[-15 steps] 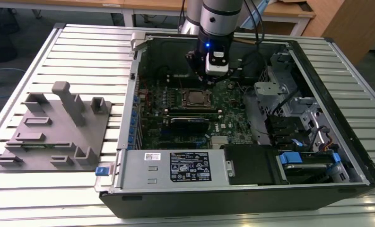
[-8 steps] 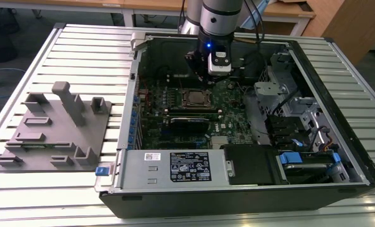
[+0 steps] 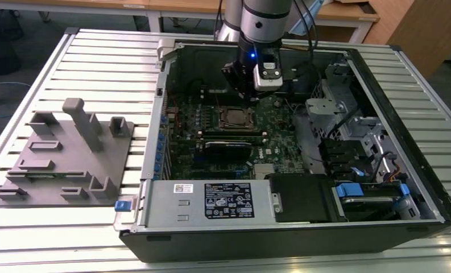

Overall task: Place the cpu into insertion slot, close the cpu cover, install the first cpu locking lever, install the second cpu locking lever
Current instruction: 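Close the cpu cover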

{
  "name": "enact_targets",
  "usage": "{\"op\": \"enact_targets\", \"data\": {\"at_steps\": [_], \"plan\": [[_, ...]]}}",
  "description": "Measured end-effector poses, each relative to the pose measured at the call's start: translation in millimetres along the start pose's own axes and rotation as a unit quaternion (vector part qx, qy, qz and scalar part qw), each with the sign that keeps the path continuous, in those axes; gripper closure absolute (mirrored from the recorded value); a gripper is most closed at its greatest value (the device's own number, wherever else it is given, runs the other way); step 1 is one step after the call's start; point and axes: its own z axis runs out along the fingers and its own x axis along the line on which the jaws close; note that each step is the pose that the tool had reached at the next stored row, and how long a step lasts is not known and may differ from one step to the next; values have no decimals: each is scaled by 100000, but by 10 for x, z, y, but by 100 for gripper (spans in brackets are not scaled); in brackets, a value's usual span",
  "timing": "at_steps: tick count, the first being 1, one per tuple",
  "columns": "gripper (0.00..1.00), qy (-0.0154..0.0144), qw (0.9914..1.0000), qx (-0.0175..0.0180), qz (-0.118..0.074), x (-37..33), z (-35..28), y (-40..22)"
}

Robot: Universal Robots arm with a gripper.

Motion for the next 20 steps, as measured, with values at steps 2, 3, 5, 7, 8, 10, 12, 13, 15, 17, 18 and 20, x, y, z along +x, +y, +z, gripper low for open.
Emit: {"op": "enact_targets", "data": {"at_steps": [2, 3, 5, 7, 8, 10, 12, 13, 15, 17, 18, 20], "plan": [[89, -4, 99990, -11, -1386, 0, 1, 0], [89, -7, 99977, -20, -2139, 0, 1, 0], [89, -14, 99937, -36, -3550, 0, 1, 0], [89, -17, 99876, -53, -4985, 0, 2, 0], [89, -20, 99836, -66, -5723, 0, 3, 0], [89, -21, 99734, -91, -7287, 0, 4, 0], [89, -18, 99614, -137, -8782, 0, 5, 0], [89, -15, 99547, -156, -9507, 0, 5, 0], [89, -4, 99392, -204, -11007, 0, 5, 0], [89, -2, 99237, -240, -12328, 0, 6, 0], [89, -4, 99208, -241, -12558, 0, 6, 0], [89, -3, 99203, -237, -12598, 0, 5, 0]]}}
